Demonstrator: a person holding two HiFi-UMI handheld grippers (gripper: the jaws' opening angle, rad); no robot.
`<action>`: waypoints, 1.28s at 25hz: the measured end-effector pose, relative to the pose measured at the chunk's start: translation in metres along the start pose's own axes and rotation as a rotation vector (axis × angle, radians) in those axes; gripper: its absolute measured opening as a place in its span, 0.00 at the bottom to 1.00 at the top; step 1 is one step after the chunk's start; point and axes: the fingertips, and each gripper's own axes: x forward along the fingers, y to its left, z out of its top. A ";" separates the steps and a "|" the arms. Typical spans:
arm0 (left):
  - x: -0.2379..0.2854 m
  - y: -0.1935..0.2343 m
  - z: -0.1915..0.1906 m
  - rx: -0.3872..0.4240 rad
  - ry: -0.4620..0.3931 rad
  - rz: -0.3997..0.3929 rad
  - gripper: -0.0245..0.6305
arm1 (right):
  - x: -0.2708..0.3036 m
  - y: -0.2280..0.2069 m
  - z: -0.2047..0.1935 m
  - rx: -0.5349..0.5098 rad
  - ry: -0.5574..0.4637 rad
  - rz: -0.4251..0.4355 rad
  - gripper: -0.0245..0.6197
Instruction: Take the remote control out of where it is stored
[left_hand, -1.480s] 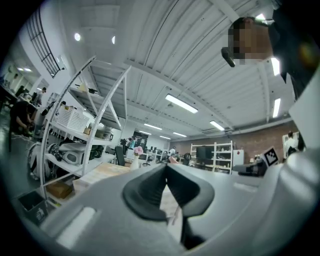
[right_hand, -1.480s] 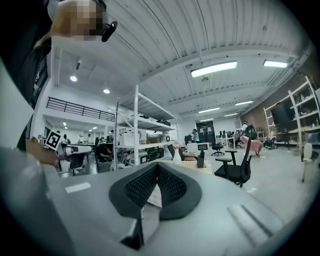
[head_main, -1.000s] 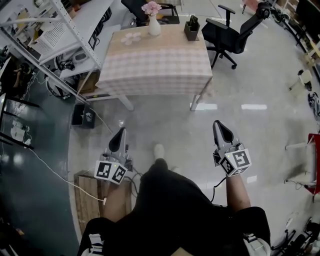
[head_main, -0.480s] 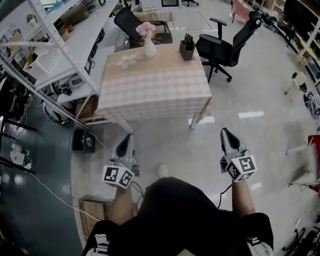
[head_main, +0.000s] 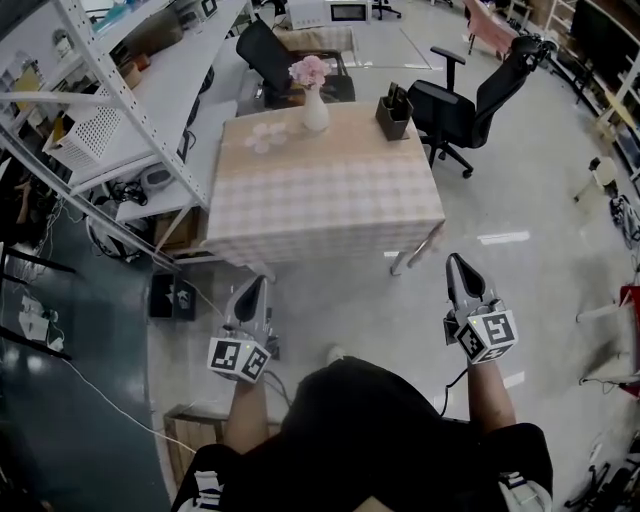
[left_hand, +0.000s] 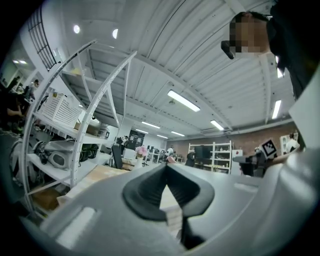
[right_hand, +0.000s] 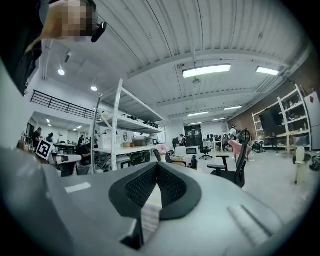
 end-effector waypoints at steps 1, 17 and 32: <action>0.002 0.009 0.000 0.001 0.003 0.004 0.04 | 0.010 0.001 -0.002 0.002 0.001 -0.006 0.05; 0.048 0.099 -0.007 -0.003 0.056 -0.024 0.04 | 0.120 0.029 -0.020 0.025 0.044 0.021 0.05; 0.138 0.114 -0.009 -0.007 0.049 -0.018 0.04 | 0.191 -0.038 -0.011 0.006 0.034 0.051 0.05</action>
